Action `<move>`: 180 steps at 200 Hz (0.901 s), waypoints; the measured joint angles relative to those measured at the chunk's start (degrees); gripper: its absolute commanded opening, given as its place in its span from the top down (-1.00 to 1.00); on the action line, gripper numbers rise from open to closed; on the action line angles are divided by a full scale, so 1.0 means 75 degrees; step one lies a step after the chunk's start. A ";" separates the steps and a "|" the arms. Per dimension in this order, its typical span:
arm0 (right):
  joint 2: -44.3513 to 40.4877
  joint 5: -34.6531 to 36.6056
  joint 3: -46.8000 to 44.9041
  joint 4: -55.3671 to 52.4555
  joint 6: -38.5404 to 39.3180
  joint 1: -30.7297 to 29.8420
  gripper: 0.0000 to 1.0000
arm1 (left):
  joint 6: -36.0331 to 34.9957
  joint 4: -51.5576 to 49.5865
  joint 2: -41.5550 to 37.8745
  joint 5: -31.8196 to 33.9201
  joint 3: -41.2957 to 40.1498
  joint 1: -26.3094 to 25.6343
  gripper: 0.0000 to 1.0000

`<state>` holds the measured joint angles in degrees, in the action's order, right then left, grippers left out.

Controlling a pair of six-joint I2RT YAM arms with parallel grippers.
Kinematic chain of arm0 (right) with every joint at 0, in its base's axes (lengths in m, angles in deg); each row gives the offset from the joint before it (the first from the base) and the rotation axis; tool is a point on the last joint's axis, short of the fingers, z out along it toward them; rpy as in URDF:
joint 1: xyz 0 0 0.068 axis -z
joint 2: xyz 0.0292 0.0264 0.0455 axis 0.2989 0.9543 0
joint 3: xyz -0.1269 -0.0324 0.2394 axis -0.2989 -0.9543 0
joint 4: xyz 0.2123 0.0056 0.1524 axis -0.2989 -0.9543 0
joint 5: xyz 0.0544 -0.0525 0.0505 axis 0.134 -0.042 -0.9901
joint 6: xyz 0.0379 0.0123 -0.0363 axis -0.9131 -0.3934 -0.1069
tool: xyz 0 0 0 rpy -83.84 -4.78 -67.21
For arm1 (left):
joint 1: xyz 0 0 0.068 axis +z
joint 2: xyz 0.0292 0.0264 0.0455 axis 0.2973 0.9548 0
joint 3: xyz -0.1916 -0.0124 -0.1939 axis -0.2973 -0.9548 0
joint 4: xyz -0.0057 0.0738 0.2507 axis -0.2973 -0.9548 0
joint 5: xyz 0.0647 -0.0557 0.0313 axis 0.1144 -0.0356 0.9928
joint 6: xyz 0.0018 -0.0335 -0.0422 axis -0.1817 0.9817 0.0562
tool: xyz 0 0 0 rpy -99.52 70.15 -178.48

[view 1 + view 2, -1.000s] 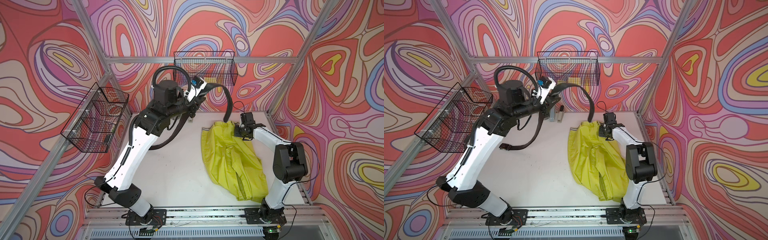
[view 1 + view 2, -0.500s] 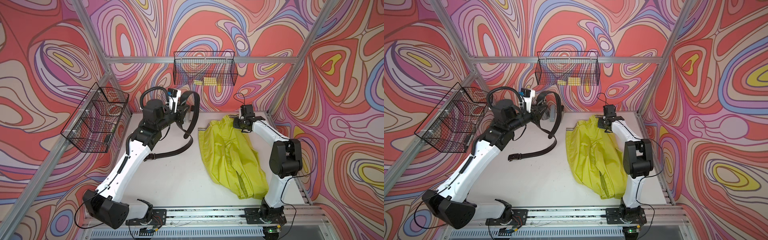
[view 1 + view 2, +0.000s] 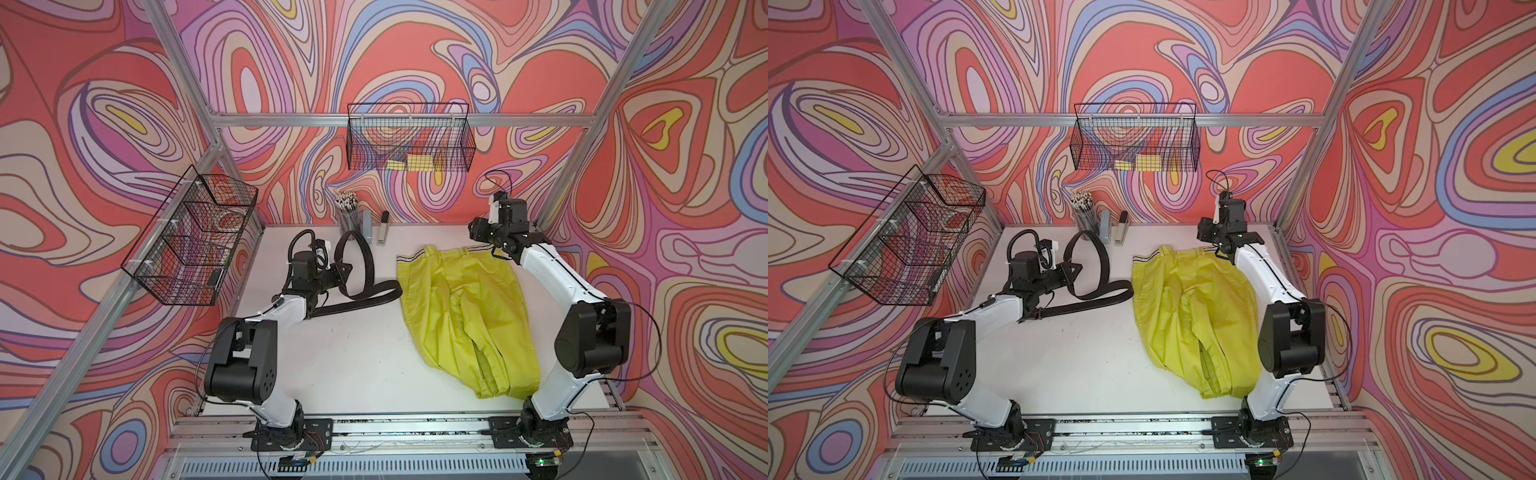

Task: Remove the belt from the trousers
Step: Place the belt at the center of the board.

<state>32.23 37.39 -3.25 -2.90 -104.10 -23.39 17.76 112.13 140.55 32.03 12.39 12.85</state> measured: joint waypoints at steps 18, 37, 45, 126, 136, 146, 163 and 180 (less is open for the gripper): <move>-0.0708 0.0277 -0.0428 0.0338 -0.0032 0.0006 -0.35 | 0.0064 0.0041 0.0076 0.0192 -0.0082 0.0108 -0.09; -0.1341 0.0752 -0.0804 0.0627 -0.0009 0.0015 -0.46 | -0.0149 -0.0277 -0.0047 0.0705 -0.0073 0.0154 -0.44; -0.1518 0.0959 -0.0933 0.0717 0.0023 0.0020 -0.49 | -0.0277 -0.0571 -0.0140 0.0970 -0.0029 0.0154 -0.53; -0.2358 0.2640 -0.2331 0.0927 0.0079 0.0047 -0.83 | -0.2294 -0.3395 -0.1320 0.3165 0.1393 0.0149 -1.00; -0.2509 0.2821 -0.2530 0.1005 0.0096 0.0050 -0.91 | -0.2553 -0.3643 -0.1480 0.3308 0.1545 0.0149 -1.00; -0.2667 0.3005 -0.2713 0.1070 0.0134 0.0050 -0.97 | -0.2786 -0.3864 -0.1626 0.3413 0.1673 0.0149 -1.00; -0.2946 0.3319 -0.2993 0.1186 0.0230 0.0055 -0.96 | -0.3188 -0.4252 -0.1821 0.3515 0.1950 0.0149 -1.00; -0.3200 0.3547 -0.3261 0.1309 0.0350 0.0055 -0.96 | -0.3555 -0.4622 -0.1932 0.3526 0.2302 0.0149 -1.00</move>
<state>8.23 63.99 -27.71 6.92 -101.47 -22.98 -8.91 77.46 126.06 58.47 29.65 13.96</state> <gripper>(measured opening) 0.982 0.997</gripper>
